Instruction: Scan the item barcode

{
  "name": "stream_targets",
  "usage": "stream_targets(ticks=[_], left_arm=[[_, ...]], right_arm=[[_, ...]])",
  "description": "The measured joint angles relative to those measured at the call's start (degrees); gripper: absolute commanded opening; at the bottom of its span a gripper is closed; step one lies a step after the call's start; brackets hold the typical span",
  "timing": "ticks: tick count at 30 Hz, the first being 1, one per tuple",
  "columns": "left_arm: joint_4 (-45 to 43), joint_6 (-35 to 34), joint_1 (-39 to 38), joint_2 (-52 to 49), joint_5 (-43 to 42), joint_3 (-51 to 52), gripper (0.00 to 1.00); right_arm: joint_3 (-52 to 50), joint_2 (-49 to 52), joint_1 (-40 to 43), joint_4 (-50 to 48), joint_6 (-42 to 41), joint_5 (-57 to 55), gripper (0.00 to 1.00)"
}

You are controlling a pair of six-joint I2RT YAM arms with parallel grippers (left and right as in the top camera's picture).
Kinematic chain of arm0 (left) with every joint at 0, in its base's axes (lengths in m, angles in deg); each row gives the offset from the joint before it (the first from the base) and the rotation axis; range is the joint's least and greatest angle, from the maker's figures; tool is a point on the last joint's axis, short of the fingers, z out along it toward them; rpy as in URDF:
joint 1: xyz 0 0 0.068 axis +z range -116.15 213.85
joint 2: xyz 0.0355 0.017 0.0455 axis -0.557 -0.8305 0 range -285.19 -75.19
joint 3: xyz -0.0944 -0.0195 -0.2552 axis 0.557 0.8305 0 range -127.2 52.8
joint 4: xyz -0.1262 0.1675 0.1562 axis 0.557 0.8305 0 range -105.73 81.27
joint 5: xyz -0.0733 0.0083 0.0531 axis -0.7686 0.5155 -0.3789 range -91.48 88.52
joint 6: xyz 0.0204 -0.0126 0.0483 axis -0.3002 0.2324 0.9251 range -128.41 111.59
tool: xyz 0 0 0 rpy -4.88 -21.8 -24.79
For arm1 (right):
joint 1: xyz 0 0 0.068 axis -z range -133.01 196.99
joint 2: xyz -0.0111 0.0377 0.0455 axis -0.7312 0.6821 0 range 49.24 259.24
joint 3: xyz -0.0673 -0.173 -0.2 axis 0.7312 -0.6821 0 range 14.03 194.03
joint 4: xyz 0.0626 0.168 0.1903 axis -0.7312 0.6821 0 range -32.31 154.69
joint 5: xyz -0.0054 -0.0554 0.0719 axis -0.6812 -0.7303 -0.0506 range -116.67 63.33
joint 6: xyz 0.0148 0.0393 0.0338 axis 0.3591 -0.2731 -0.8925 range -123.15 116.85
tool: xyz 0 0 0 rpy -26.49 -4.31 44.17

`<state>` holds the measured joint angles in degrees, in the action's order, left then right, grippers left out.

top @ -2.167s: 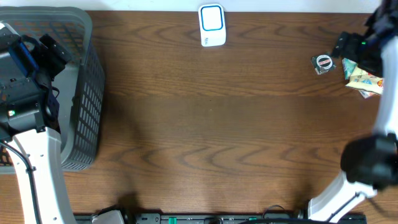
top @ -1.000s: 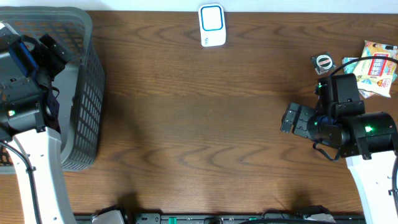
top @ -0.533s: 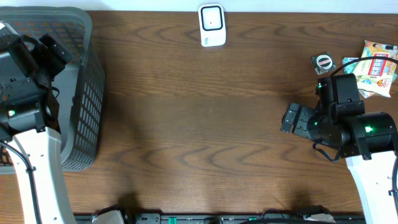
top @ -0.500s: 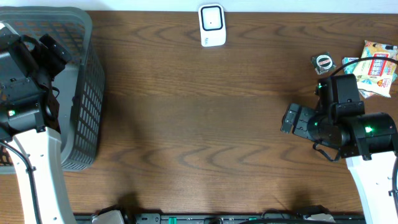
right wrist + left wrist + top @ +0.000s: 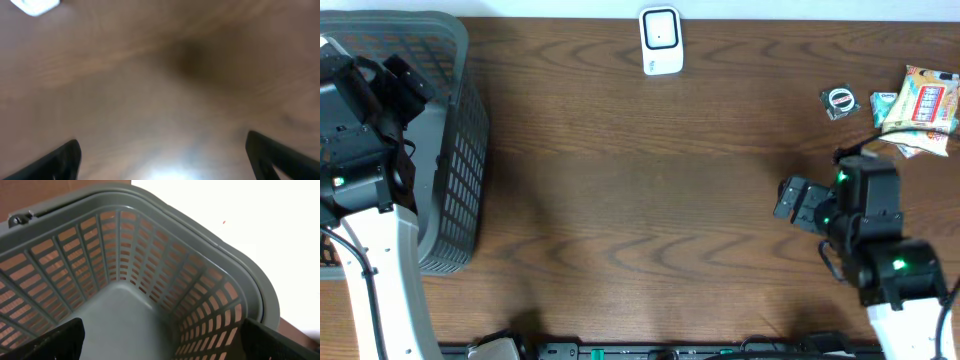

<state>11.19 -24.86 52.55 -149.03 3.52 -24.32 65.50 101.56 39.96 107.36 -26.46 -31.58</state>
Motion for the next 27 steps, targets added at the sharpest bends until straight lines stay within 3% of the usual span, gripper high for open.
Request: stream_targets(ticks=[11, 20, 27], left_arm=[[0.02, 0.0, 0.0, 0.0, 0.0, 0.0, 0.98], [0.02, 0.0, 0.0, 0.0, 0.0, 0.0, 0.98], [0.02, 0.0, 0.0, 0.0, 0.0, 0.0, 0.98]], right_arm=[[-24.81, -17.92, 0.17, -20.37, 9.92, 3.13, 0.99], [-34.38, -29.92, 2.64, -30.4, 13.53, 4.98, 0.99], [-39.54, -38.75, 3.06, -32.26, 13.81, 5.4, 0.99]])
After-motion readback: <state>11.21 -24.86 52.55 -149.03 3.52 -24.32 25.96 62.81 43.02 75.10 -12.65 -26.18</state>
